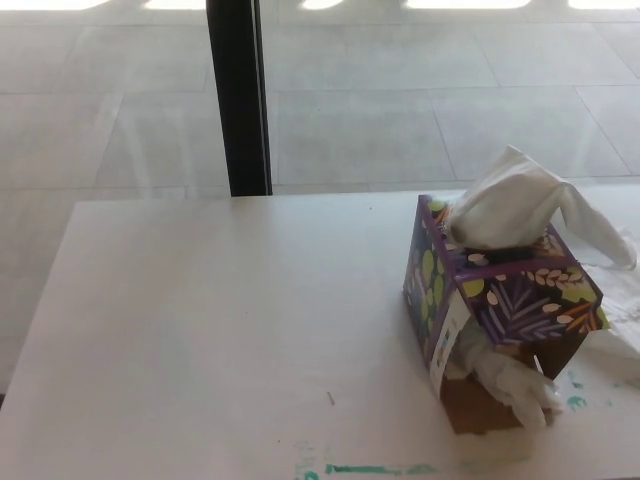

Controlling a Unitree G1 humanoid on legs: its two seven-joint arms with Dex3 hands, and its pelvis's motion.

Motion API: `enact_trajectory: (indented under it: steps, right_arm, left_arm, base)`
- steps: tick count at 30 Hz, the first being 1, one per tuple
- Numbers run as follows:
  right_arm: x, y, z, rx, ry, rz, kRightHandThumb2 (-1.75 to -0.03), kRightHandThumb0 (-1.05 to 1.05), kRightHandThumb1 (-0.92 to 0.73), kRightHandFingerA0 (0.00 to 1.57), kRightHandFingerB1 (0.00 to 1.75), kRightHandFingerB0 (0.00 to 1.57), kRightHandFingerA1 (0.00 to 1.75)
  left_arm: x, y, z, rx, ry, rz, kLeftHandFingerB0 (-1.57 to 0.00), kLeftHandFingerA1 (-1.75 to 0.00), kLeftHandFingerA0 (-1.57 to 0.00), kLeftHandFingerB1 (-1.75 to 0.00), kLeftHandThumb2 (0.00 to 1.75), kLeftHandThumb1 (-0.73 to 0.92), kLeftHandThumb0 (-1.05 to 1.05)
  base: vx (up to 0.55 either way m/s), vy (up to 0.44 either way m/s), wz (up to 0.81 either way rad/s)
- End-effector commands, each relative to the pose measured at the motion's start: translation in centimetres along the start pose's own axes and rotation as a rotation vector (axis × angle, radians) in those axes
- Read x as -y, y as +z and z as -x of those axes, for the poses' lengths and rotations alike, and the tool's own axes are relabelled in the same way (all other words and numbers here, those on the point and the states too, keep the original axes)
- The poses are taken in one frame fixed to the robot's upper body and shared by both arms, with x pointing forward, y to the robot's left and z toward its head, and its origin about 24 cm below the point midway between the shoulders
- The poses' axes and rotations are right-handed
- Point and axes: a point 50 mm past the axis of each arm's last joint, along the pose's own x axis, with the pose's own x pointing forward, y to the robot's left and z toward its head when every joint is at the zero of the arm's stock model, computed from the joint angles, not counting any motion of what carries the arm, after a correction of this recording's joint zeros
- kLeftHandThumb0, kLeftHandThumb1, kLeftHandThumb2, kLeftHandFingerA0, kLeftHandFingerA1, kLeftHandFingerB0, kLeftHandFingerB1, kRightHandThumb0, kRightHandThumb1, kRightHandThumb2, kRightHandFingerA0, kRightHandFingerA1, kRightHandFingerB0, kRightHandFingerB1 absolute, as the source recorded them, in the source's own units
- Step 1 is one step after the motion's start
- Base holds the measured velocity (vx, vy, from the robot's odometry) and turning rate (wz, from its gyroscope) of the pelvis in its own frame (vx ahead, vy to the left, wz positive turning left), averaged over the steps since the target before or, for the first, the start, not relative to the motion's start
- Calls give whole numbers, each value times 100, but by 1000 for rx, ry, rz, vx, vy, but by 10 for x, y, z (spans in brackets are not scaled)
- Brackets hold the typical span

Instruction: The robot uses its right hand to pull out a tissue from the tissue box kept in the middle of the desk and put it on the right side

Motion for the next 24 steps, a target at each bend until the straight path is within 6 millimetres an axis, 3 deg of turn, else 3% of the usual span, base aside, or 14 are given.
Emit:
enact_trajectory:
  steps: [1, 2, 3, 4, 6, 7, 8, 9, 15, 16, 17, 21, 23, 24]
  right_arm:
    - [-60, -137, 94, -546, -814, -1041, -59, -53, -58, 99, 85, 65, 121]
    - [-68, -142, 97, -571, -829, -1093, -59, -53, -61, 89, 91, 60, 126]
    - [-69, -142, 97, -570, -830, -1094, -59, -53, -61, 89, 91, 60, 126]
    - [-83, -144, 101, -628, -823, -1108, -61, -61, -63, 87, 92, 54, 130]
    - [-90, -145, 104, -660, -822, -1097, -60, -58, -65, 90, 84, 53, 121]
    - [-100, -146, 109, -722, -806, -1063, -60, -61, -67, 88, 81, 50, 115]
    - [-104, -148, 113, -756, -795, -1044, -60, -61, -67, 88, 81, 50, 115]
    - [-108, -148, 115, -778, -808, -1048, -60, -58, -67, 89, 83, 51, 117]
    - [-129, -160, 129, -918, -762, -1244, -64, -59, -68, 71, 118, 43, 141]
    - [-131, -159, 129, -909, -764, -1289, -65, -59, -69, 60, 115, 37, 148]
    - [-135, -159, 127, -903, -715, -1319, -64, -57, -72, 68, 100, 37, 140]
    - [-143, -157, 126, -883, -588, -1289, -62, -58, -72, 82, 84, 43, 121]
    - [-146, -154, 126, -852, -504, -1260, -59, -59, -70, 95, 73, 65, 105]
    - [-149, -153, 127, -824, -411, -1225, -60, -63, -73, 90, 67, 66, 96]
  left_arm:
    - [-3, 5, 0, 17, 24, -9, -49, -59, -66, -46, 73, 92, -80]
    - [-3, 7, -1, 23, 22, 3, -45, -67, -59, -58, 112, 73, -77]
    - [-3, 7, -1, 23, 22, 3, -45, -67, -59, -58, 112, 73, -77]
    - [-3, 9, -1, 26, 22, 15, -48, -60, -62, -47, 71, 92, -83]
    - [-3, 10, -1, 28, 21, 24, -47, -61, -62, -47, 69, 92, -83]
    - [-4, 12, -1, 33, 20, 30, -44, -68, -58, -59, 112, 72, -77]
    - [-4, 12, -1, 35, 19, 22, -44, -68, -58, -59, 112, 72, -77]
    - [-4, 13, -2, 32, 17, 15, -46, -60, -59, -48, 71, 92, -82]
    - [-5, 17, -2, 30, 17, -2, -48, -59, -60, -47, 73, 92, -81]
    - [-5, 18, -2, 33, 16, -3, -47, -58, -60, -47, 73, 92, -81]
    - [-5, 19, -2, 40, 15, -4, -45, -67, -59, -59, 113, 74, -76]
    - [-6, 21, -2, 54, 15, -18, -44, -68, -60, -59, 113, 74, -76]
    - [-4, 21, -2, 50, 19, -6, -47, -60, -62, -48, 72, 92, -82]
    - [-4, 21, -3, 47, 17, -5, -44, -66, -57, -58, 113, 74, -77]
  base:
    - [0, 0, 0]
    - [0, 0, 0]
    - [0, 0, 0]
    - [0, 0, 0]
    - [0, 0, 0]
    - [0, 0, 0]
    - [0, 0, 0]
    - [0, 0, 0]
    - [0, 0, 0]
    - [0, 0, 0]
    - [0, 0, 0]
    - [0, 0, 0]
    - [0, 0, 0]
    - [0, 0, 0]
